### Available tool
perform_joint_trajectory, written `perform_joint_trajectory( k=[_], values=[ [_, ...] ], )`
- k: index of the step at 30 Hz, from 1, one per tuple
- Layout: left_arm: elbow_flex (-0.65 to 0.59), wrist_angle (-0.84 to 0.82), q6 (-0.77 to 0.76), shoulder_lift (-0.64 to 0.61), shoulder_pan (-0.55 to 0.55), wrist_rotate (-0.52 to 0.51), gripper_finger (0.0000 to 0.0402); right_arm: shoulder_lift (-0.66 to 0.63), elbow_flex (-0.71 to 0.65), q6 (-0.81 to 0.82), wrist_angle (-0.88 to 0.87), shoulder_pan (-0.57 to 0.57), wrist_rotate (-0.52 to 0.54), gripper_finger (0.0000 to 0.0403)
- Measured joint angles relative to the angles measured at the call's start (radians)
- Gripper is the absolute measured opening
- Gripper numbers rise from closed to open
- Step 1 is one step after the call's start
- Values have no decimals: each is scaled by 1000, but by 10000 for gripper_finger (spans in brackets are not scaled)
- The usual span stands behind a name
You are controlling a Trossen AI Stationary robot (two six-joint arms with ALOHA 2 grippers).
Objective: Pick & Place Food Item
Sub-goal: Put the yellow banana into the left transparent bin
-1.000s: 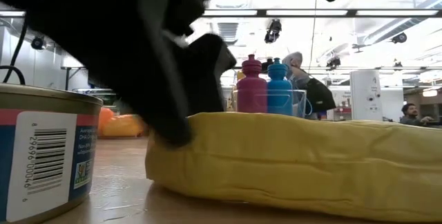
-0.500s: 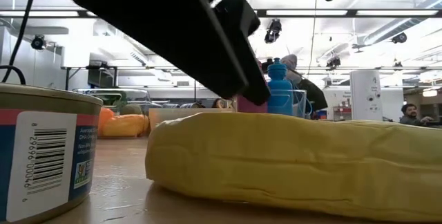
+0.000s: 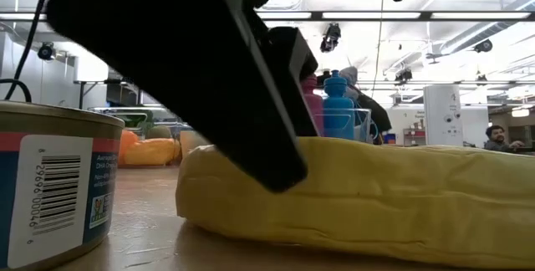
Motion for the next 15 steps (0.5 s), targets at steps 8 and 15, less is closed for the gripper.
perform_joint_trajectory(
  k=[8,15],
  values=[
    [-1,0,-12,5,1,17,167,0,0,0,0,0,0,370],
    [0,-29,-11,5,0,19,109,0,0,0,0,0,0,370]
  ],
)
